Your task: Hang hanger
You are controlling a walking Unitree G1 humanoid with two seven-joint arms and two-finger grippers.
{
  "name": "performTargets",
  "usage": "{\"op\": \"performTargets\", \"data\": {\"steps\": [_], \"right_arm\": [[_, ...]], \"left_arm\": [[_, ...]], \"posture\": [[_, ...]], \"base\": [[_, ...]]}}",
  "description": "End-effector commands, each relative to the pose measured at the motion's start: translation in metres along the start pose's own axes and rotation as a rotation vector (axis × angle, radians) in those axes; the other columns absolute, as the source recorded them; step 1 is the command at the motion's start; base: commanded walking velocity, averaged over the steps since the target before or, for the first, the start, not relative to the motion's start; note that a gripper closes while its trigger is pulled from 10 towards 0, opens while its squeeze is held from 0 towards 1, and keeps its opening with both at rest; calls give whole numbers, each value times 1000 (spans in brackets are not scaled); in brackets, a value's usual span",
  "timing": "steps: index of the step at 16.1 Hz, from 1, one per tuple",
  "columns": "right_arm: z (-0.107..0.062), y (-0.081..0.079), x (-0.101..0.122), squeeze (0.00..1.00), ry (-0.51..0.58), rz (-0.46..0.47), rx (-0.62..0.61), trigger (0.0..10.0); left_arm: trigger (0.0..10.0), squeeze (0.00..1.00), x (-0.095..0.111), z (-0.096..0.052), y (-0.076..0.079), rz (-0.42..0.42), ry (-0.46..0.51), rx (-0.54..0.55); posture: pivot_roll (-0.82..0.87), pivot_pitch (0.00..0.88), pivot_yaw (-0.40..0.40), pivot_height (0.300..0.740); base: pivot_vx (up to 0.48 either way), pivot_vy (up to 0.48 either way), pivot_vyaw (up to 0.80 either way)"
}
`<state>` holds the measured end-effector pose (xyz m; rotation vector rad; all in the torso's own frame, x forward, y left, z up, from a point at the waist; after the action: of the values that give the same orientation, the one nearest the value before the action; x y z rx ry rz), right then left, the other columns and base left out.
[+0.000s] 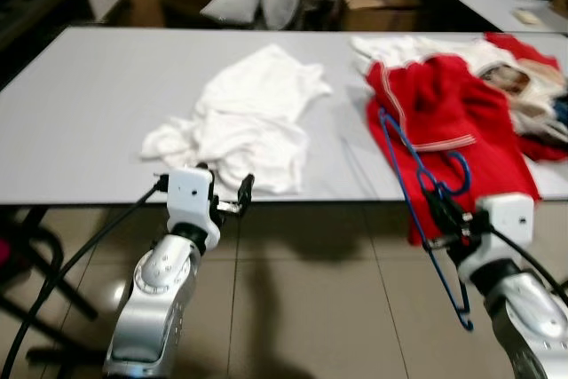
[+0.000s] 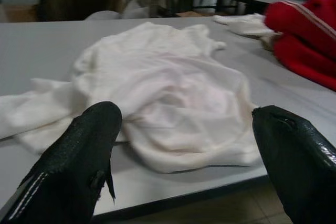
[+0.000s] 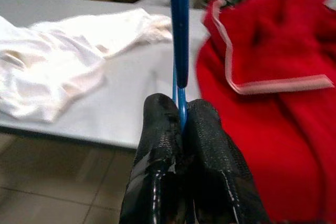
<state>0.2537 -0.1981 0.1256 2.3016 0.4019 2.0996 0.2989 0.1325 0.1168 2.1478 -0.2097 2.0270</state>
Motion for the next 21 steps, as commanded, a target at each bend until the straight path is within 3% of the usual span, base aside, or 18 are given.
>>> {"op": "performTargets", "data": {"steps": [1,8,11,18,19,20,21], "right_arm": [[3,-2,4,0,24,14,5,10000],[1,1,1,0,17,12,0,10000],[6,-2,4,0,24,-1,24,10000],[12,-8,5,0,40,-11,36,10000],[12,-8,4,0,38,-12,36,10000],[12,-9,4,0,35,-15,35,10000],[11,-9,4,0,35,-16,34,10000]], "left_arm": [[10000,1000,0,0,-6,-2,-4,18],[10000,1000,-3,2,-5,-15,-21,1],[10000,1000,-2,5,-10,-19,-27,-7],[10000,1000,-8,30,-28,61,-135,-141],[10000,286,-8,35,-33,99,-150,-154],[10000,0,-8,41,-39,129,-170,-165],[10000,0,-6,47,-44,137,-177,-186]], "posture": [[26,5,9,740],[25,2,14,740],[33,0,6,740],[44,0,38,740],[43,0,43,740],[41,0,46,740],[39,0,50,740]], "base": [[326,0,0],[317,0,0],[0,0,0],[0,0,0],[0,0,0],[0,0,0],[0,0,0]]}}
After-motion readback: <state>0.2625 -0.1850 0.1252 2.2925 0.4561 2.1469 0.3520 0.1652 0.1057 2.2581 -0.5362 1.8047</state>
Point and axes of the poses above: a point about 5 cm out from each wrist's last joint towards the gripper, its own z axis pointing out of the wrist towards the gripper, its own x axis along the axis of the wrist's last joint, y = z × x, the point moved 4 cm from there along z, pointing out of the wrist towards the gripper, and after that the axes turned 3 degrees about -z, right-handed, at the moved point
